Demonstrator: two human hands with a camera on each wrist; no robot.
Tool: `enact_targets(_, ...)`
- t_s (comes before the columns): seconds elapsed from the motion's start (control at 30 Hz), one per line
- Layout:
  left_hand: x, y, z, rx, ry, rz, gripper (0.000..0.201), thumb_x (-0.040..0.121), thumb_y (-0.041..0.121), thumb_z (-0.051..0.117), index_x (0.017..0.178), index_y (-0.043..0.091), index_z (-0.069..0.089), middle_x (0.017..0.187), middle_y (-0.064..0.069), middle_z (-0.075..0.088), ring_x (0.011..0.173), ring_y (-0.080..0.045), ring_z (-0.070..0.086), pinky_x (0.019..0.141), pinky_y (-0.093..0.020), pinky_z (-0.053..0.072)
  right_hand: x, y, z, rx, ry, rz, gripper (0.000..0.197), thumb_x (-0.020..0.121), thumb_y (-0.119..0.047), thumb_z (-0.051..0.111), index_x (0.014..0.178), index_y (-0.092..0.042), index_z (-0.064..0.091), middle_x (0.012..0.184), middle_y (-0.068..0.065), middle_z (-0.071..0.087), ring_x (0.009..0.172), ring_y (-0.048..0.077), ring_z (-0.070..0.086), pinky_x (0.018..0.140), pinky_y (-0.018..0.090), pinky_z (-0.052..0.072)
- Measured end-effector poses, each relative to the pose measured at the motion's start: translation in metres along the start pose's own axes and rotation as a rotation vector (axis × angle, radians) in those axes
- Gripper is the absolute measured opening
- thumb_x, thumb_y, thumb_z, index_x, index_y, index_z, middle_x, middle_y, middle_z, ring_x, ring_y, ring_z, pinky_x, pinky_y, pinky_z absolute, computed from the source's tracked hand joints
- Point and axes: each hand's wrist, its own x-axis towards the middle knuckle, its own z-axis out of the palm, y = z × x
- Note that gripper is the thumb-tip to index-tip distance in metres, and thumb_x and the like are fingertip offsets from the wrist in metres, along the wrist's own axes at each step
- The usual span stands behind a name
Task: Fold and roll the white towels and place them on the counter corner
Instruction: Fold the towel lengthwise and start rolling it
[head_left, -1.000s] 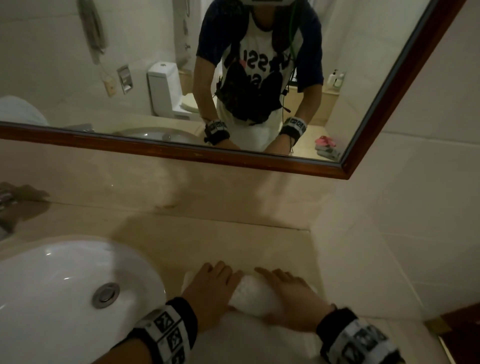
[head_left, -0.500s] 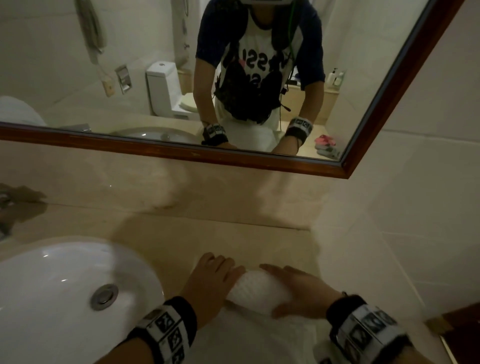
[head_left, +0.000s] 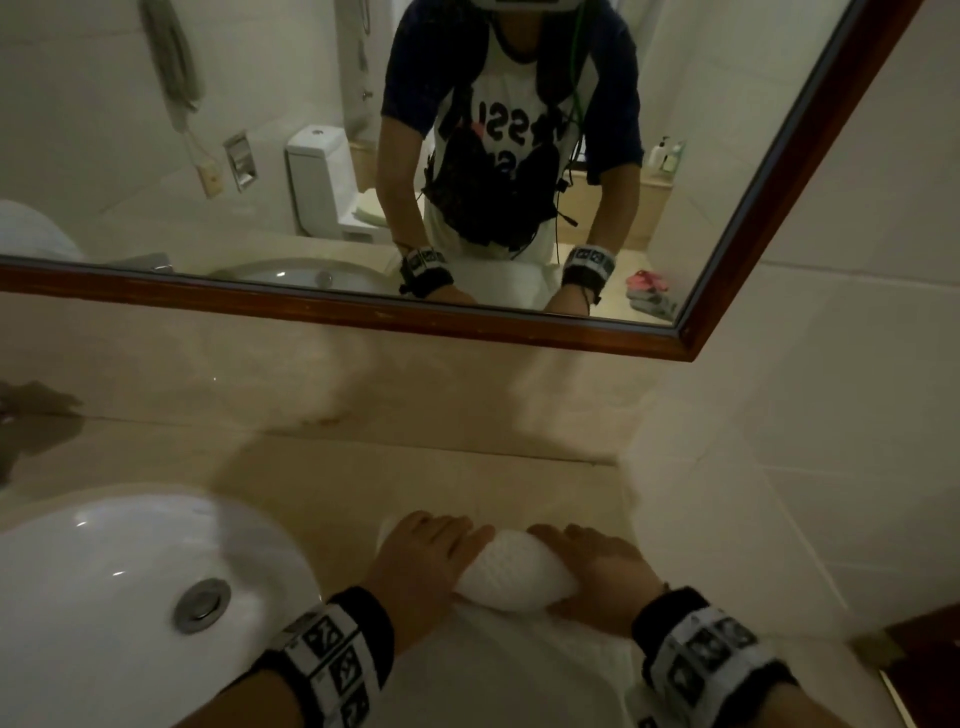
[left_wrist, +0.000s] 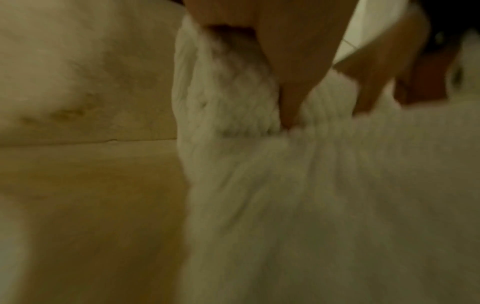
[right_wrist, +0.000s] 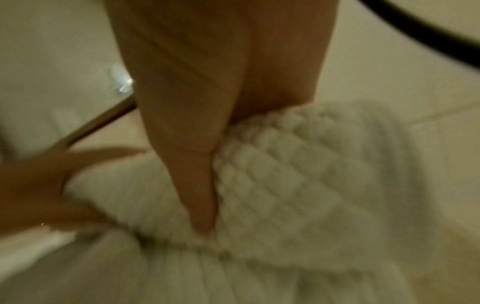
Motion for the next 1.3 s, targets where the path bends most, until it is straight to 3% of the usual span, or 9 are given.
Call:
enact_targets(0.13,0.013,-0.007,-0.034,-0.256,-0.461,-0.168,0.101,0.075,0.058,0.061,0.150,0.023,0.003,0.148,0.005,0.030,0.136,-0.019,0.034,0.111,-0.029,0.028,-0.003,-0.021,0.029,-0.238,0.243,0.010,0.057,0.066,-0.041,0.051,0.120,-0.023,0.047,0.082,0.005,0.065,0.065,0.026,0.060,0.061,0.038,0.045)
enact_targets(0.4,-0.014,0.009,0.013,0.144,-0.111,-0.129,0.093,0.047,0.060,0.068,0.125,0.017,0.042,0.103,0.002,0.062,0.092,-0.020,0.053,0.085,-0.034,0.032,-0.002,-0.008,-0.021,0.187,-0.281,-0.051,0.087,0.074,-0.049,0.071,0.144,-0.035,0.021,0.138,0.000,0.043,0.127,0.023,0.042,0.106,0.035,0.035)
enact_targets(0.6,0.015,-0.015,-0.035,-0.293,-0.593,-0.193,0.106,0.072,0.048,0.073,0.148,0.034,0.001,0.149,0.006,0.031,0.133,-0.020,0.036,0.106,-0.030,0.030,0.000,-0.022,0.009,-0.205,0.194,-0.080,0.087,0.049,-0.059,0.077,0.123,-0.027,0.045,0.099,0.001,0.062,0.085,0.021,0.062,0.070,0.032,0.050)
enact_targets(0.67,0.011,-0.015,-0.031,-0.229,-0.480,-0.176,0.093,0.070,0.052,0.072,0.144,0.033,0.018,0.138,0.006,0.045,0.121,-0.018,0.048,0.098,-0.029,0.038,-0.004,-0.026,0.014,-0.225,0.305,-0.099,0.090,0.036,-0.061,0.077,0.115,-0.027,0.049,0.088,-0.002,0.063,0.070,0.019,0.064,0.058,0.028,0.051)
enact_targets(0.83,0.001,0.003,-0.004,0.114,-0.055,-0.054,0.093,0.041,0.073,0.065,0.116,0.022,0.045,0.084,0.009,0.069,0.069,-0.010,0.065,0.075,-0.028,0.039,-0.002,-0.006,-0.012,0.094,-0.100,-0.084,0.108,0.064,-0.062,0.071,0.146,-0.043,0.003,0.141,-0.005,0.034,0.127,0.023,0.038,0.106,0.040,0.032)
enact_targets(1.0,-0.004,0.005,-0.028,-0.125,-0.072,-0.082,0.107,0.062,0.087,0.044,0.145,0.023,0.024,0.112,0.015,0.064,0.095,-0.003,0.062,0.091,-0.016,0.037,-0.004,-0.009,0.002,-0.137,0.098,-0.104,0.099,0.061,-0.071,0.064,0.144,-0.037,0.022,0.116,-0.001,0.055,0.102,0.021,0.056,0.084,0.032,0.040)
enact_targets(1.1,0.007,0.002,-0.045,-0.324,-0.465,-0.172,0.115,0.069,0.067,0.064,0.145,0.036,-0.017,0.144,0.003,0.043,0.126,-0.021,0.046,0.105,-0.030,0.036,-0.020,-0.019,0.032,-0.082,0.161,-0.007,0.110,0.051,-0.080,0.052,0.146,-0.031,0.025,0.101,0.002,0.056,0.078,0.023,0.061,0.073,0.036,0.038)
enact_targets(1.17,0.005,0.005,-0.041,-0.199,-0.487,-0.141,0.104,0.072,0.063,0.064,0.148,0.033,0.000,0.141,0.001,0.046,0.125,-0.022,0.047,0.105,-0.031,0.037,-0.024,-0.018,0.042,-0.021,0.113,-0.018,0.119,0.049,-0.083,0.047,0.149,-0.033,0.008,0.106,0.003,0.057,0.084,0.024,0.059,0.078,0.039,0.038)
enact_targets(1.3,-0.014,0.012,-0.010,-0.118,-0.076,-0.054,0.075,0.064,0.074,0.044,0.121,0.025,0.044,0.076,0.015,0.068,0.063,-0.004,0.065,0.057,-0.013,0.047,-0.021,-0.005,-0.004,0.112,-0.091,-0.130,0.098,0.068,-0.069,0.062,0.142,-0.053,0.000,0.136,-0.003,0.048,0.124,0.020,0.047,0.103,0.031,0.036)
